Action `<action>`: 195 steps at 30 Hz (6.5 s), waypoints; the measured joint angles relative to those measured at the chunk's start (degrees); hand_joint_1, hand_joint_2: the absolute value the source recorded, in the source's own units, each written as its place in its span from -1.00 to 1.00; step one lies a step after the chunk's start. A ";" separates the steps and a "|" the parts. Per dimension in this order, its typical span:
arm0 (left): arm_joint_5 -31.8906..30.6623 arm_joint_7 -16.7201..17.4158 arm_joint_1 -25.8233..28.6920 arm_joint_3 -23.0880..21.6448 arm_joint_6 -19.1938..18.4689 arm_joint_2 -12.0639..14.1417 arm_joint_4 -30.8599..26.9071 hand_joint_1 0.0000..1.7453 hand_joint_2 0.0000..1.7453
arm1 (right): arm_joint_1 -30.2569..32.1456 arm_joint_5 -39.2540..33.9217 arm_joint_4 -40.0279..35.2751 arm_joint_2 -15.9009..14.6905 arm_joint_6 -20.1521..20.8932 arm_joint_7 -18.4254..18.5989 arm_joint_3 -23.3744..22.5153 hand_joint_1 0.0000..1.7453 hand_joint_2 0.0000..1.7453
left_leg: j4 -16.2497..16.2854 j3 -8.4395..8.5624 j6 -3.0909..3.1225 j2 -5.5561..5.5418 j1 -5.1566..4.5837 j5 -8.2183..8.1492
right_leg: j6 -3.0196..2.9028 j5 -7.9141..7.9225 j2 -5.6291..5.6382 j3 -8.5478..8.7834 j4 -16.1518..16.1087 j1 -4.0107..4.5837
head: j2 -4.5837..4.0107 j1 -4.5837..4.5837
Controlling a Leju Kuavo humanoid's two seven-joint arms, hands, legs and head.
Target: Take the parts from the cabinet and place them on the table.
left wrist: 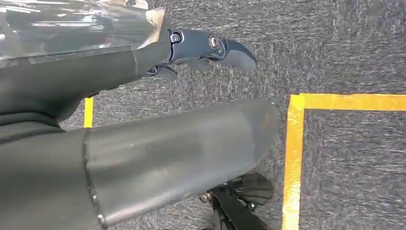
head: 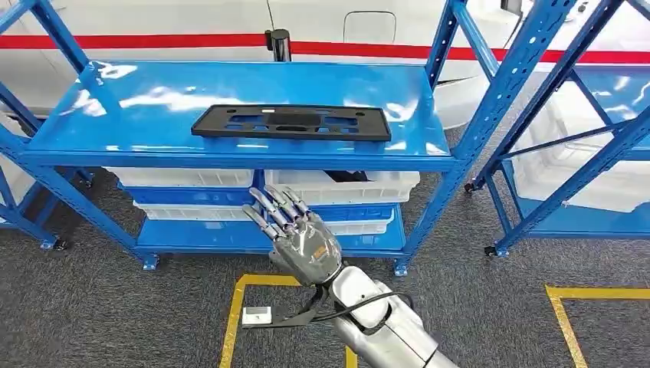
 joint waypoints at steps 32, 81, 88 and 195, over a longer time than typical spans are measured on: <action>-1.33 0.13 -0.05 0.15 0.55 -0.74 0.11 -1.00 -1.00 | -1.15 1.42 4.98 0.33 0.66 2.56 -2.14 -1.00 1.00 | 0.42 0.39 -0.57 -0.07 0.13 -0.68 | -0.41 4.90 -0.01 1.85 -7.32 0.08 | 0.00 -0.26; -2.18 0.63 -0.25 1.31 1.64 -0.83 0.26 -1.00 -1.00 | -4.40 1.57 9.05 1.75 2.40 6.75 -7.06 -1.00 1.00 | 1.42 -3.69 -4.06 0.69 1.66 2.25 | -2.14 2.20 0.62 8.70 -12.01 -0.08 | 0.00 -0.37; -2.91 -0.68 -0.38 1.70 3.01 -0.98 0.24 -1.00 -1.00 | -5.55 6.36 12.19 1.70 5.96 12.08 -9.07 -1.00 1.00 | 1.10 -2.97 -2.25 0.23 0.29 2.03 | -1.95 1.82 0.31 9.79 -12.55 -0.36 | 0.00 -0.11; -9.29 -2.10 -0.29 7.74 6.97 -2.19 0.24 -1.00 1.00 | -4.35 -82.36 -12.68 -1.11 28.76 -17.24 -14.65 1.00 1.00 | 1.03 -2.35 -1.92 0.49 0.67 1.63 | -1.29 1.70 0.43 10.63 -13.28 0.05 | 0.00 -0.18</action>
